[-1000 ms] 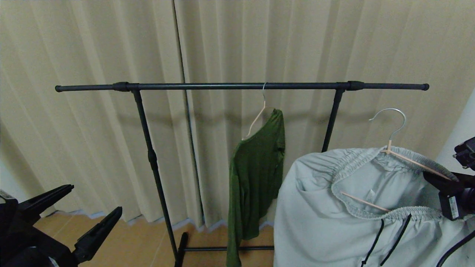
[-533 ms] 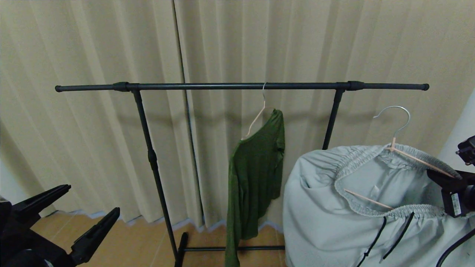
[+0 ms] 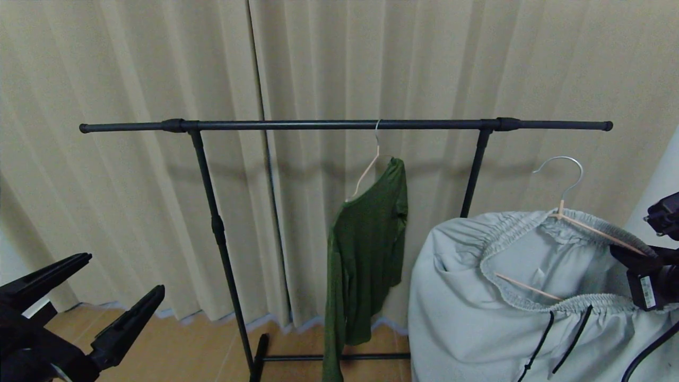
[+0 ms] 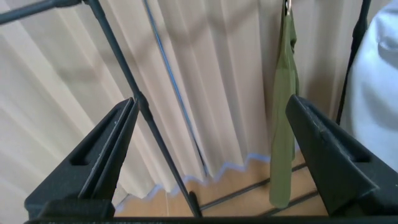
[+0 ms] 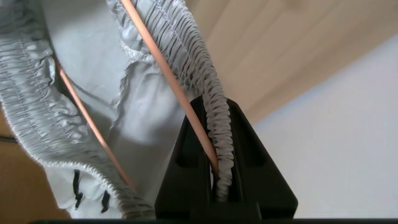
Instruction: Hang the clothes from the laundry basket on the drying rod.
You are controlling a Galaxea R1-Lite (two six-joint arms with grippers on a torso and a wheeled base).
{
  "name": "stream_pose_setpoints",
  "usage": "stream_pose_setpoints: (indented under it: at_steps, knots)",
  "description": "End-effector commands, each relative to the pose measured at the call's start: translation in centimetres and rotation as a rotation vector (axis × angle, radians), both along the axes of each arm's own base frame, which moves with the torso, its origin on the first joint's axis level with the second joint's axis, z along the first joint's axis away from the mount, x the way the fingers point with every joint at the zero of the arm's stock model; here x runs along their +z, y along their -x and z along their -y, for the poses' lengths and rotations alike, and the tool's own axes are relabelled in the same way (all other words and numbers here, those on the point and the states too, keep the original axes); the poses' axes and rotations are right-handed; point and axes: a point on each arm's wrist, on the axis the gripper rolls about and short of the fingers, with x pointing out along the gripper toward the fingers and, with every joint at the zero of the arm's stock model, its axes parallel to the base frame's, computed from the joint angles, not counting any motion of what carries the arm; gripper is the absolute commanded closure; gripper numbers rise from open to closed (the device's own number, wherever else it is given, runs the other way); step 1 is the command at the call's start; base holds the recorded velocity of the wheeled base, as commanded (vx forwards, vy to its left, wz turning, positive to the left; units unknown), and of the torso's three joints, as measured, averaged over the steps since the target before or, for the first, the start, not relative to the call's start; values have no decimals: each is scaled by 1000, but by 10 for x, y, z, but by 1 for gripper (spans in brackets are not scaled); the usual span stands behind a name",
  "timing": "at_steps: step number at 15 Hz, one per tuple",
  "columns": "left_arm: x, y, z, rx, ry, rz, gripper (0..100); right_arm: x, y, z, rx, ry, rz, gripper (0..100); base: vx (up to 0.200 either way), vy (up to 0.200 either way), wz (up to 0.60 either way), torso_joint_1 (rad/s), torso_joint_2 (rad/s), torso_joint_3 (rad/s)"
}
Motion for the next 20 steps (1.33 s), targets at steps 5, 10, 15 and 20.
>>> stream_pose_setpoints:
  at_steps: [5, 10, 15, 20]
  knots:
    - [0, -1, 0, 5, 3, -5, 0, 1, 0, -1, 2, 1, 6, 100, 200, 0, 0, 4, -1, 0]
    - [0, 0, -1, 7, 10, -2, 0, 4, 3, -2, 8, 2, 24, 100, 200, 0, 0, 2, 1, 0]
    - [-2, 0, 0, 5, 7, -9, 0, 4, 3, -2, 11, 2, 24, 100, 40, 0, 0, 0, 0, 0]
    - [-4, 2, -1, 7, 5, -14, 0, 5, -4, -4, 25, 0, 18, 100, 0, 0, 0, 0, 0, 0]
